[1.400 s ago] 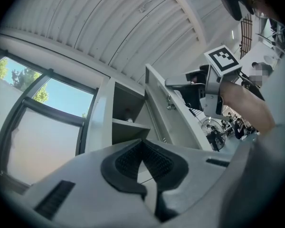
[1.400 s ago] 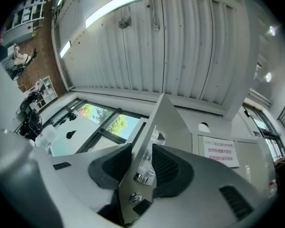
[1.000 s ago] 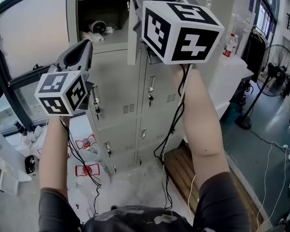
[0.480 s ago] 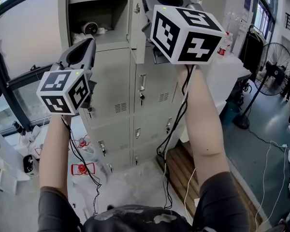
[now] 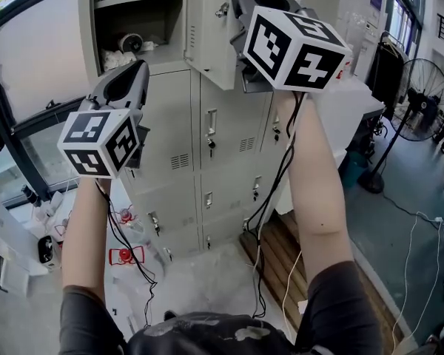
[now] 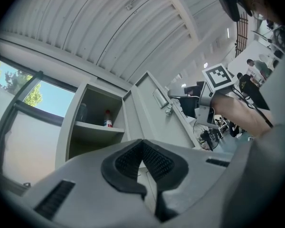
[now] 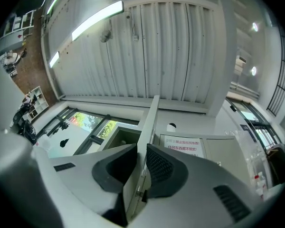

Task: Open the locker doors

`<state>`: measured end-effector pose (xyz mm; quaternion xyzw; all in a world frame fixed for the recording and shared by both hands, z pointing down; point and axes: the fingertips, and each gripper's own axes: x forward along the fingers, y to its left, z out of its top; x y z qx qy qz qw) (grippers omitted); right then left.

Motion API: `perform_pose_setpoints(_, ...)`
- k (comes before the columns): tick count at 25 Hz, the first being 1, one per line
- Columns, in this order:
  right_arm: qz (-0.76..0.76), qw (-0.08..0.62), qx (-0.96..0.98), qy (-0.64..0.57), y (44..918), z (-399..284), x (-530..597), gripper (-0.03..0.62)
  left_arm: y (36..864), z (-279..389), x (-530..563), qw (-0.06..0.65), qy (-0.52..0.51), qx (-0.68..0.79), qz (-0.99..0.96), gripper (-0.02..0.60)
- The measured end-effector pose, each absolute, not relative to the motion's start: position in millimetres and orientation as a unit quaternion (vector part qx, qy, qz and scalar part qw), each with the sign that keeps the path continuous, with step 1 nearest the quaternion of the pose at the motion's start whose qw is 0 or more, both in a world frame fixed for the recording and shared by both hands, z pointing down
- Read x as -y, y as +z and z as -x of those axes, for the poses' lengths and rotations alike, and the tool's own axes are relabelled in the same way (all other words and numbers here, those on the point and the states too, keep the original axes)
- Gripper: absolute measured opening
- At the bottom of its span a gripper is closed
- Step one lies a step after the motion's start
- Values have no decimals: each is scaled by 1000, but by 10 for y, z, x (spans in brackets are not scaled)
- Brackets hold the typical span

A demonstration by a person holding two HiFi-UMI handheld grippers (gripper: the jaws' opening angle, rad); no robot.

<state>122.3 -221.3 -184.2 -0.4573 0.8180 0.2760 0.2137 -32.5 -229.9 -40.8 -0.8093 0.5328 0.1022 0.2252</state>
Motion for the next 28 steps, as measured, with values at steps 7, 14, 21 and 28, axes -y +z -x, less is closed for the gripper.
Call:
perform_pose_setpoints(7,447,220,-821,278,-1755,-1301,2238,81,-316,290,2293,217,99,-536,810,8)
perform_pose_setpoints(14,426,211,-831,288,-1399,-1265,2191,190,-67,428,2246,199,95,-549,806,8)
perform_pose_setpoints(21,419,201,-836,292,-849,-1320,2141,217,343,607,2110,191,85,-570,794,8)
perform_pose_setpoints(28,407,185,-852,272,-221,-1362,2102,291,827,782,1971,175,81,-585,788,8)
